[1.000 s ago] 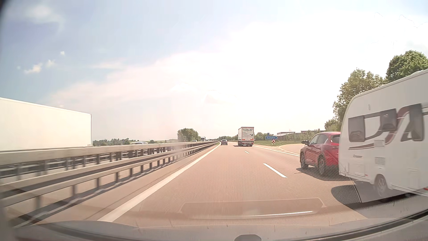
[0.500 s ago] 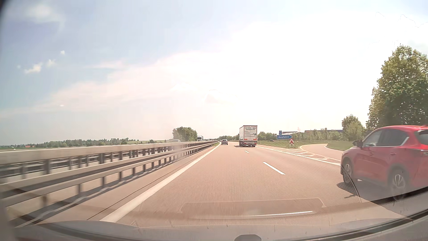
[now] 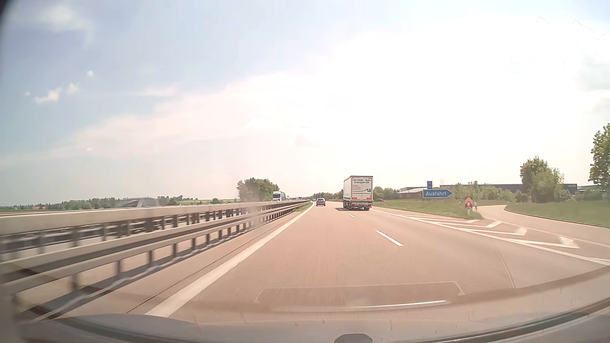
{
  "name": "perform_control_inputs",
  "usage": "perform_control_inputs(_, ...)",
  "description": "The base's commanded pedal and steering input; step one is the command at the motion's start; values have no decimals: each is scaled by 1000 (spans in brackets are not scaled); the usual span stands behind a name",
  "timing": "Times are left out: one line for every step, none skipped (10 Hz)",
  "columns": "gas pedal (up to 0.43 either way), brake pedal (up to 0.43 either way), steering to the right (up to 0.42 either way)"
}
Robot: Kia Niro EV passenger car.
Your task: Follow the waypoints while adhering to traffic rules and regulations
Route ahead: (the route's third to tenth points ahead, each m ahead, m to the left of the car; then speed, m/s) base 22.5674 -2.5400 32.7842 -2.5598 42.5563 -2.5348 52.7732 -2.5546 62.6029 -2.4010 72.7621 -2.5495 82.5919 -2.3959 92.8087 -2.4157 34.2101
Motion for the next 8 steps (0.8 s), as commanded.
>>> perform_control_inputs(287,0,-3)
perform_control_inputs(287,0,-3)
perform_control_inputs(299,0,-3)
perform_control_inputs(311,0,-3)
perform_control_inputs(311,0,-3)
perform_control_inputs(311,0,-3)
perform_control_inputs(311,0,-3)
perform_control_inputs(311,0,-3)
